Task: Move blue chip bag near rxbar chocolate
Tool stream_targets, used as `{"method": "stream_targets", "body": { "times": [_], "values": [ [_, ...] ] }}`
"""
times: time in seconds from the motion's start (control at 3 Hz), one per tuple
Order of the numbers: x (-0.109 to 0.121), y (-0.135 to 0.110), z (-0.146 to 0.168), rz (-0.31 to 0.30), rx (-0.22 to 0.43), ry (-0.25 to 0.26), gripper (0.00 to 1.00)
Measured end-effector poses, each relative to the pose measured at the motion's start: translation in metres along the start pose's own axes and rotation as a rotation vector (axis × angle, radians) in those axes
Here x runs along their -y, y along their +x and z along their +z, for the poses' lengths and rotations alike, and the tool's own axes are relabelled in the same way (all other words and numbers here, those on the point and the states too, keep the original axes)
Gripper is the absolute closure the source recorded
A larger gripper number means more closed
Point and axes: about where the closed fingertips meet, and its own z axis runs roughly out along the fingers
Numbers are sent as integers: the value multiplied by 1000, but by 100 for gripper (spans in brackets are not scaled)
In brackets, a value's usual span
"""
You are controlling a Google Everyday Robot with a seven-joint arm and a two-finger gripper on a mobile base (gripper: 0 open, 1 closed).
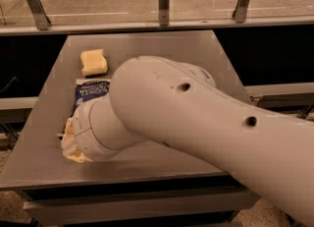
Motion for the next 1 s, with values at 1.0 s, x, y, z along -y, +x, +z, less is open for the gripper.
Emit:
{"method": "stream_targets", "body": {
  "times": [1.0],
  "values": [
    [12, 28, 6, -8, -18, -42, 0]
  ]
}}
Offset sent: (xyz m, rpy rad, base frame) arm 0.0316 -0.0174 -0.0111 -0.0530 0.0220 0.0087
